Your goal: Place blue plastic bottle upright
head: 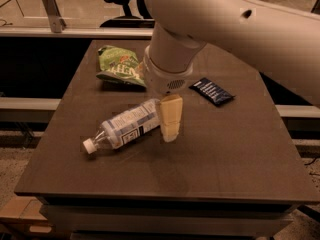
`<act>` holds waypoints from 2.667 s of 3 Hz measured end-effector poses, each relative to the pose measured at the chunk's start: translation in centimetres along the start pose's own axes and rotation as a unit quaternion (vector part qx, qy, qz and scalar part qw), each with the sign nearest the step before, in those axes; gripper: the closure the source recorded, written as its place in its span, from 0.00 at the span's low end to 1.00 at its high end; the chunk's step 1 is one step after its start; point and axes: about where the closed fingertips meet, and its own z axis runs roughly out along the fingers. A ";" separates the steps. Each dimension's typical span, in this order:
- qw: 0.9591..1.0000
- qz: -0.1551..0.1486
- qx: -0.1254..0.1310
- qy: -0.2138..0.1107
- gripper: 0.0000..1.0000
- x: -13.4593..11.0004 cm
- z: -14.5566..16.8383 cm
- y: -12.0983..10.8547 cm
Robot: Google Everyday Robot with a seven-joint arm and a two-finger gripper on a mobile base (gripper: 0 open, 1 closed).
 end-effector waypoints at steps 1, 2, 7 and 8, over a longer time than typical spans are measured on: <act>1.000 -0.013 -0.017 -0.017 0.00 -2.6 1.0 0.1; 0.999 -0.009 -0.025 -0.021 0.00 -4.7 1.6 0.5; 0.996 0.008 -0.042 0.076 0.64 -7.7 6.7 1.4; 0.996 0.008 -0.042 0.076 0.87 -7.8 6.3 1.3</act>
Offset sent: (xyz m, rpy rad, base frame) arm -0.0334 0.0689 -0.0162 0.0195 0.0876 0.0201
